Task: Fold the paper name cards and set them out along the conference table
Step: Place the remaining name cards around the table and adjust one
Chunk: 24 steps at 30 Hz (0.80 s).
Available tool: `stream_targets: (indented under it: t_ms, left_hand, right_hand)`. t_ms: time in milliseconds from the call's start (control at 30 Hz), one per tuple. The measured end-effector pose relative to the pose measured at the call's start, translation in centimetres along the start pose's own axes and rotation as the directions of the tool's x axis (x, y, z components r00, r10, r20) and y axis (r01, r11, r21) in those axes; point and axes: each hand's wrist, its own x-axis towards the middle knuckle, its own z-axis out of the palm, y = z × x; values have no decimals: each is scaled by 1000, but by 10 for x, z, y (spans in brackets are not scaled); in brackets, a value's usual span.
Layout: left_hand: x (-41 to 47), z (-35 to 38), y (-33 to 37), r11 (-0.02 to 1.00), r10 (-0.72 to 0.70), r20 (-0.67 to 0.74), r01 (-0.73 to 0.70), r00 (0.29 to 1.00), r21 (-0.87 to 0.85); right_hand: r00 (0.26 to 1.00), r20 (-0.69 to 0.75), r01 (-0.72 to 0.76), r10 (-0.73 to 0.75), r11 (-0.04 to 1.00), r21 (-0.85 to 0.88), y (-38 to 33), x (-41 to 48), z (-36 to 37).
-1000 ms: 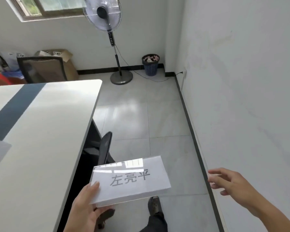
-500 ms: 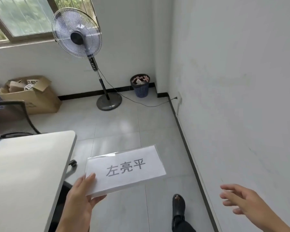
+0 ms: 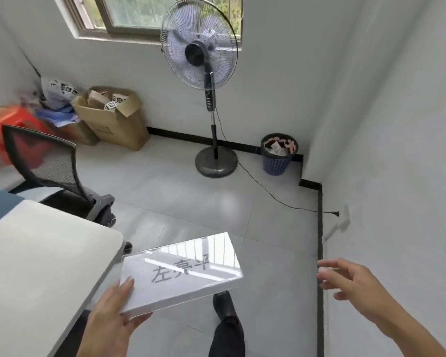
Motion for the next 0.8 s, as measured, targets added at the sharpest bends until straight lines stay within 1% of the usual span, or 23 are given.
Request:
stream_targets:
  t_ms: [133,233,300,400,500,567,667,800]
  left_hand:
    - [77,42,32,998,26,-93,-30,995,-46]
    - [144,73,70,998,32,-147,-40,989,-53]
    - [186,97,108,995,67,-154,-78,986,-67]
    - [244,130,160,988,128,-129,-137,983,-64]
    - [296,157,204,979,185,-96,-192,978,-69]
    - [330,172,225,974,196,-115,-207,974,-91]
    - [382,187,248,962,205,-222,-238,953,-132]
    - [445,197,276,945,171,-414,-268,894,-189]
  right_hand:
    - [998,45,-39,40,999,-27,-37,107,7]
    - [993,80,-77,82,995,-66,-68,181,13]
    - [991,107,-74,84,993,-93,-105,224,15]
    - [995,88,-34,44,993,-114,-156,293,12]
    - [994,107,-4,14,996,-93,-213,357,17]
    - [992,126,18,-7,996,-89,-243,407,24]
    - [980,198,44,-17,990,-134,-284,492,43]
    - [945,324,119,-43,969,-217,-349,605,77]
